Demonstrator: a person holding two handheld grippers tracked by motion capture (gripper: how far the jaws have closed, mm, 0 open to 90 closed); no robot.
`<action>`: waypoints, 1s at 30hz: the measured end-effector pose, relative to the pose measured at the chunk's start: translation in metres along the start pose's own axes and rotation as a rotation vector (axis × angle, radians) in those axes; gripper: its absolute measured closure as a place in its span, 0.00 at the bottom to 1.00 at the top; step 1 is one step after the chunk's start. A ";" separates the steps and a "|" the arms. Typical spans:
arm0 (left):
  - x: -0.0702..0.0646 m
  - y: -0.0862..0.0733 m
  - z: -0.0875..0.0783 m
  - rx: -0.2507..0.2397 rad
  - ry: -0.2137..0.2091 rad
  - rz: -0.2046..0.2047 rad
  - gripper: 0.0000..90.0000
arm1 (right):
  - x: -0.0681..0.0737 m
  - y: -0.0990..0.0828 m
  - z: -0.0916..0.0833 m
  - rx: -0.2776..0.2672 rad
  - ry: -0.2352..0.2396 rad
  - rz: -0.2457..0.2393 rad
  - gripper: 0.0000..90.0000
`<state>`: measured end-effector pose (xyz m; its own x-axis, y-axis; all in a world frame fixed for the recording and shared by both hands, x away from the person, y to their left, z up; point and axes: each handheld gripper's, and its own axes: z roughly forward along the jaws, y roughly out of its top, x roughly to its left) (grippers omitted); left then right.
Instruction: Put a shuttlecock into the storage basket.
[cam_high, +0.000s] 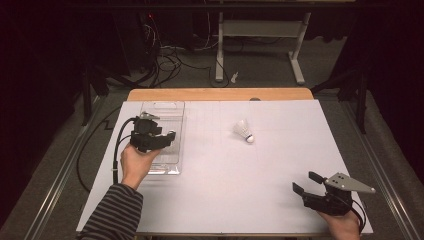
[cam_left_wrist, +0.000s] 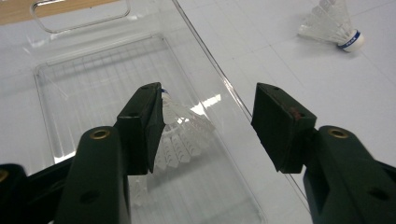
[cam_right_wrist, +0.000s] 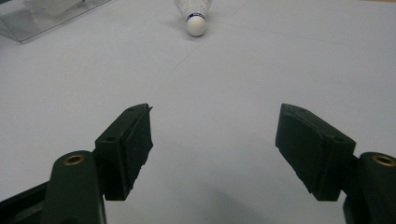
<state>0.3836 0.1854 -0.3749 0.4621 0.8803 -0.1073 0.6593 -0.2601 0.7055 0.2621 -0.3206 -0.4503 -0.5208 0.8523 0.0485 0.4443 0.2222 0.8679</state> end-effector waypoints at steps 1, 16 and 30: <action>-0.001 0.000 0.000 -0.002 -0.001 0.005 0.50 | 0.000 0.000 0.000 0.000 0.000 0.000 0.31; -0.005 -0.006 -0.007 -0.027 -0.004 0.024 0.49 | 0.000 0.000 0.000 -0.002 0.000 0.003 0.31; -0.011 -0.013 -0.017 -0.052 -0.009 0.047 0.49 | 0.000 0.000 0.000 -0.001 -0.001 0.003 0.31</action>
<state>0.3603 0.1861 -0.3709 0.4970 0.8642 -0.0791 0.6050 -0.2797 0.7455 0.2622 -0.3209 -0.4503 -0.5192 0.8532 0.0503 0.4447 0.2194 0.8684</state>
